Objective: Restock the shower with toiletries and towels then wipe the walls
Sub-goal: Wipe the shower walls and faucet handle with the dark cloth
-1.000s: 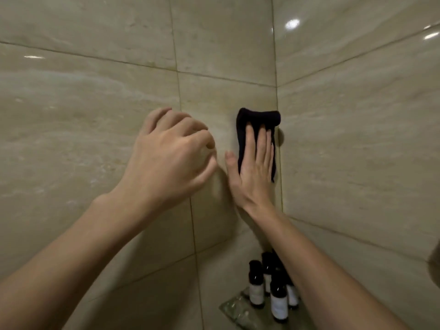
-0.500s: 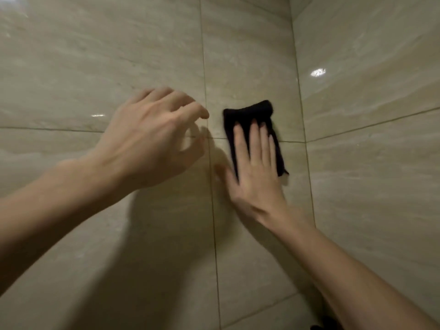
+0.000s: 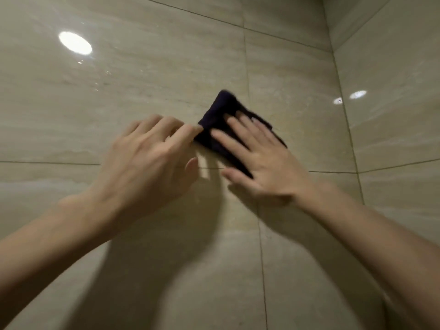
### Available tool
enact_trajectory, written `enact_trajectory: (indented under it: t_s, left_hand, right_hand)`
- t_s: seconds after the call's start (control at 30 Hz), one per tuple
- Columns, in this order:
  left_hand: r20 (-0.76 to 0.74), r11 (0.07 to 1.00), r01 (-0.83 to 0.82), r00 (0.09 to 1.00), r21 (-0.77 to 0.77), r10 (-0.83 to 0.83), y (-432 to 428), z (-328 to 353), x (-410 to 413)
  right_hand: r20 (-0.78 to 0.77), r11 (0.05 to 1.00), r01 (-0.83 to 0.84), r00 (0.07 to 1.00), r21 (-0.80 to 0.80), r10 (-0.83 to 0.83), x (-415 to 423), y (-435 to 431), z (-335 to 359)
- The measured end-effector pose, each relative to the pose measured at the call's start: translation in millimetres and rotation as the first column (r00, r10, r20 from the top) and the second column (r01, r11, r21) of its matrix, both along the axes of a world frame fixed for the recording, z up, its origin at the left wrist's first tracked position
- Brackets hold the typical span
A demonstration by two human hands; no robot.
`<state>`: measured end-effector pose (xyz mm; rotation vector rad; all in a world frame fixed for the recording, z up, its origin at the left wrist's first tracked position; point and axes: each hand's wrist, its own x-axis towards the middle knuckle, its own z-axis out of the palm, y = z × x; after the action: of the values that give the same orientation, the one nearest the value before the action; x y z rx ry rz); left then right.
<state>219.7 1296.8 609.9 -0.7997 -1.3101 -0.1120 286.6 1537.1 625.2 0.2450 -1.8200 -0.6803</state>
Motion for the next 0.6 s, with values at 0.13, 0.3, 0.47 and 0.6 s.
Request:
enact_trajectory:
  t_s: [0.13,0.3,0.47,0.6]
  left_hand:
    - [0.104,0.978,-0.193,0.977,0.073,0.185,-30,16,-11]
    - [0.134,0.95,-0.311,0.943,0.031,0.304,-53,5,-29]
    - [0.135,0.982,-0.191,0.972,-0.005,0.19,-63,2,-36]
    - [0.106,0.981,-0.172,0.978,-0.088,0.181,-78,5,-35]
  right_hand:
    - [-0.033,0.978,-0.047,0.999,-0.205,0.041,-8,-29,59]
    - [-0.033,0.95,-0.057,0.998,-0.307,0.049,-18,-53,73]
    - [-0.029,0.958,-0.067,0.998,-0.28,0.061,-19,-69,-3]
    - [0.046,0.989,-0.096,0.994,-0.116,0.102,-19,-83,-119]
